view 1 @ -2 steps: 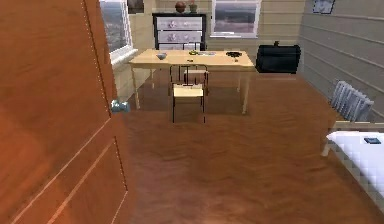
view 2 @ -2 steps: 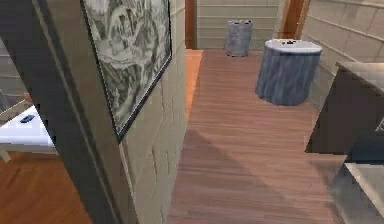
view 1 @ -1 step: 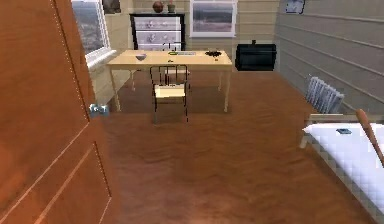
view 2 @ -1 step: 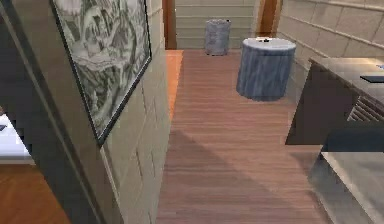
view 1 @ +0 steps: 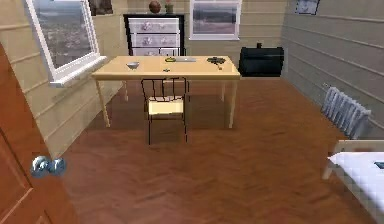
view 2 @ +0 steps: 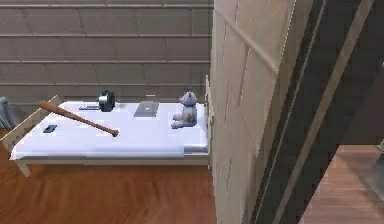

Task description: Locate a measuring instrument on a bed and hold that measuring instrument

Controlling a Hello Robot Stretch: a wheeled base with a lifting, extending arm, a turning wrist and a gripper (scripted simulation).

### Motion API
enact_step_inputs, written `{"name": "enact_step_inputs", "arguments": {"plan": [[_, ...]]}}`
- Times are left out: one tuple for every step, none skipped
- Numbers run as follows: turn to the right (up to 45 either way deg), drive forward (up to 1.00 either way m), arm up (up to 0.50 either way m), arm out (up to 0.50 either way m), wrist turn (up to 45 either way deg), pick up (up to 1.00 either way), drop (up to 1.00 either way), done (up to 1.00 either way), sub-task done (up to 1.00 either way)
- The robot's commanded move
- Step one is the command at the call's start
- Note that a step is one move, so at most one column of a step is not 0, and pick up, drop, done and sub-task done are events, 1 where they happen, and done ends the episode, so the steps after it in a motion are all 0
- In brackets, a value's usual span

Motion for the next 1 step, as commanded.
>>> {"name": "enact_step_inputs", "arguments": {"plan": [[45.0,0.00,0.00,0.00,0.0,0.00,0.00,0.00,0.00]]}}
